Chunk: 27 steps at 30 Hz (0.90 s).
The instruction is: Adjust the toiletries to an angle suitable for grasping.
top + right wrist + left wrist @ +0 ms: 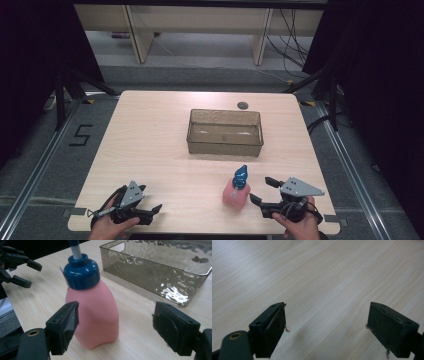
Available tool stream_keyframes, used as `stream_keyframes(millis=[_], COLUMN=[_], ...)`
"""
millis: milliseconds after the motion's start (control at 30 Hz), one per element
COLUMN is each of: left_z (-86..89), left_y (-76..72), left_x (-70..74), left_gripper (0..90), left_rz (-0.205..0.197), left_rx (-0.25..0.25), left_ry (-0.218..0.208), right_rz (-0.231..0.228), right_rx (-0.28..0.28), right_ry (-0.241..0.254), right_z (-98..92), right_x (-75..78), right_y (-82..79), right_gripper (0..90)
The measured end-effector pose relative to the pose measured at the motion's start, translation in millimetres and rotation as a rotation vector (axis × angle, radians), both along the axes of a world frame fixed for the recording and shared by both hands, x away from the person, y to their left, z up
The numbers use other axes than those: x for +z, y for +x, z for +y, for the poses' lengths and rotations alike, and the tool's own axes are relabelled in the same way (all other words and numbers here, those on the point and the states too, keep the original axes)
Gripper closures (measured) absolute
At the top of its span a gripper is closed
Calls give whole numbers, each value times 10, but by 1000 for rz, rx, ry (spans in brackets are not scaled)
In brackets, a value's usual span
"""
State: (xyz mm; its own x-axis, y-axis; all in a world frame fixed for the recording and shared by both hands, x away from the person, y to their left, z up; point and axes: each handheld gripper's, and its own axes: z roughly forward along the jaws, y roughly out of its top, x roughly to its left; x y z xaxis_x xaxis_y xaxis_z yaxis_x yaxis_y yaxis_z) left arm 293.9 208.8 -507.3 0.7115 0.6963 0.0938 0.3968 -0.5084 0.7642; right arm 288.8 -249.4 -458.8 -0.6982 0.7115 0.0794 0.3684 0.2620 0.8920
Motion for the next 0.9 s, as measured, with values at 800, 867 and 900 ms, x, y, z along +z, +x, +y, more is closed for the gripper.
stream_keyframes(millis=[800,867,900], left_z=[-3,18,28], left_y=[11,37,38], left_x=[-21,-16,0], left_gripper=[150,149,149], left_rz=[7,-15,-9], left_rx=[20,6,0], left_ry=[-6,15,39], right_rz=[-7,-21,2], right_rx=[64,72,73], right_ry=[22,31,43], right_z=[143,169,191], right_x=[80,74,76], right_y=[-13,5,-2], right_gripper=[217,217,217])
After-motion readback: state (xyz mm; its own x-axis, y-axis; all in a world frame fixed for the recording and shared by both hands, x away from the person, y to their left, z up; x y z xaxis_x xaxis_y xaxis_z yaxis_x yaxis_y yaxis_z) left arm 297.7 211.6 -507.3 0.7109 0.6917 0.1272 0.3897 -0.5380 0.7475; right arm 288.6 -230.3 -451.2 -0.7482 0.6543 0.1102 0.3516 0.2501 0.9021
